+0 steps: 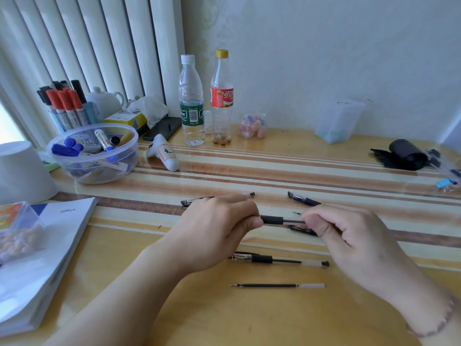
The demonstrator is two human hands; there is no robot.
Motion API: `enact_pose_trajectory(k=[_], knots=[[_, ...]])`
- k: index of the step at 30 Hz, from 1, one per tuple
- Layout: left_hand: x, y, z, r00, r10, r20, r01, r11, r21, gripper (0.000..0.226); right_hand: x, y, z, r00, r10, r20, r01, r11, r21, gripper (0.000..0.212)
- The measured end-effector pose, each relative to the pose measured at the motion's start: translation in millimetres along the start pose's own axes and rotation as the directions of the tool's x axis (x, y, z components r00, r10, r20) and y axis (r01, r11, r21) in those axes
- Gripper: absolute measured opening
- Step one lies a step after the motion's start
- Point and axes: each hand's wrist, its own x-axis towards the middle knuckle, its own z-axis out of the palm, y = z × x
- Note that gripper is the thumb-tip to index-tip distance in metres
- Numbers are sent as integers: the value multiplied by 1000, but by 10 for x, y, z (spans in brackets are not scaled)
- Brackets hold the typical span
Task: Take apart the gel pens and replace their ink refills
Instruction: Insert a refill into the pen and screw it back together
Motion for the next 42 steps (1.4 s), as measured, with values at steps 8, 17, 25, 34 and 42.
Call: enact_pose_trajectory(k=[8,17,25,34,42], knots=[[20,24,23,999,-16,-45,10,991,-133,35,-9,-92,34,987,-55,-150,62,997,45,25],[37,30,26,990,-136,-34,122,954,-274,41,-23,-159,105,943,-134,-305,142,990,2,18],[35,10,23,992,-80,-102,54,971,-232,40,-3,-109,121,992,-89,-94,88,996,-22,30],[41,23,40,995,-68,-79,48,972,-231,42,0,-162,117,995,-60,-85,67,994,81,24],[33,53,37,997,-67,-48,54,970,-235,42,27,-140,104,996,-46,-74,50,997,54,10]])
